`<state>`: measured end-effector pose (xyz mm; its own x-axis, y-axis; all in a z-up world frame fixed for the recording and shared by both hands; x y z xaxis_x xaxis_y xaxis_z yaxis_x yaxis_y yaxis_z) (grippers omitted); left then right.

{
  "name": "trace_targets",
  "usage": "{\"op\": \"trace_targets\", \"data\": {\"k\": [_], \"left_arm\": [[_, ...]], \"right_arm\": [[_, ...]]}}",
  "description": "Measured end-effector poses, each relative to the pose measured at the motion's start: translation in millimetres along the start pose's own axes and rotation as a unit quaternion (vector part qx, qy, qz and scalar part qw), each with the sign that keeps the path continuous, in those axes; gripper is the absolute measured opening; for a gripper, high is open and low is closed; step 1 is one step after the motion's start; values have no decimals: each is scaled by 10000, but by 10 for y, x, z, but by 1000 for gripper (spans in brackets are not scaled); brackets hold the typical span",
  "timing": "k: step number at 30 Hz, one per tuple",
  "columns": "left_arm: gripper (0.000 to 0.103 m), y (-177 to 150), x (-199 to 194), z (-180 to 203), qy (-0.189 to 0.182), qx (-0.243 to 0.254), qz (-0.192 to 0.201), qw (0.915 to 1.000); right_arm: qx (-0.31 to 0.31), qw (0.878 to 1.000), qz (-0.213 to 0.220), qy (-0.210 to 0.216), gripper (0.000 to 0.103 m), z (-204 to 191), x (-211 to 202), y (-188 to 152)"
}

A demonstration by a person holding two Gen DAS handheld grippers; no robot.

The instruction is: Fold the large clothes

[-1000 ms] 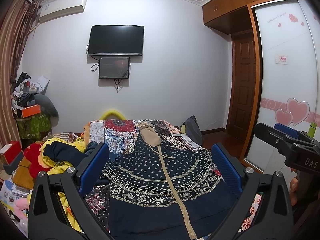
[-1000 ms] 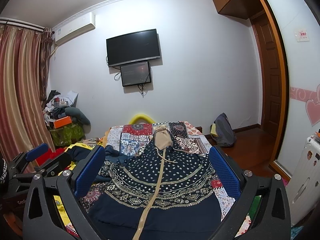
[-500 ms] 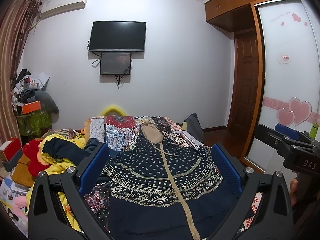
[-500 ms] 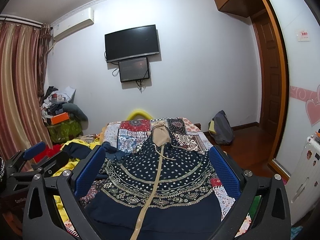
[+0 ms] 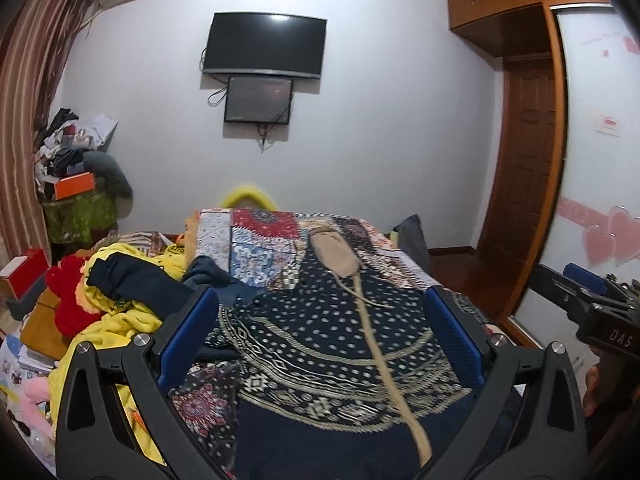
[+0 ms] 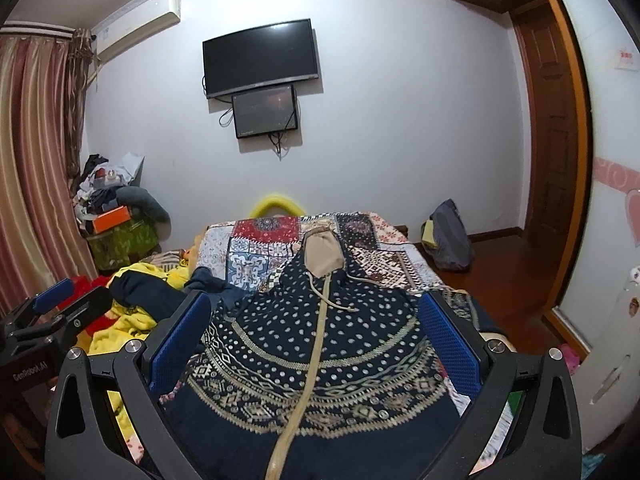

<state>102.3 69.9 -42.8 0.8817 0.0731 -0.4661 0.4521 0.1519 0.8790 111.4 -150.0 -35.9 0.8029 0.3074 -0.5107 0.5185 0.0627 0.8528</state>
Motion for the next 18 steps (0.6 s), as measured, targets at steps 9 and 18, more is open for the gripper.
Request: {"op": "trace_targets", "data": {"k": [9,18], "left_arm": [[103,396,606,-712,534,-181,-178,9983],[103,452,1502,-1879,823,-960,-1225,9844]], "right_arm": [[-120,9999,-120,-30,103,18,604,342],[-414,9967,-665,-192,103,33,1418,477]]}}
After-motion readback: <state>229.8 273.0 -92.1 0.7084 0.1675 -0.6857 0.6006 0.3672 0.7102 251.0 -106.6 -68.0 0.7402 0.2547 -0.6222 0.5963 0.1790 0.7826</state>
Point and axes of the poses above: each gripper's, at about its wrist camera, not at the fingertips, and x roughly the way its jaws point, z to its right, y to its top, the point moved 1 cm from there along x, roughly the way its jaws point, and after that the axes turned 9 degrees about -z, right-handed, at the moved point
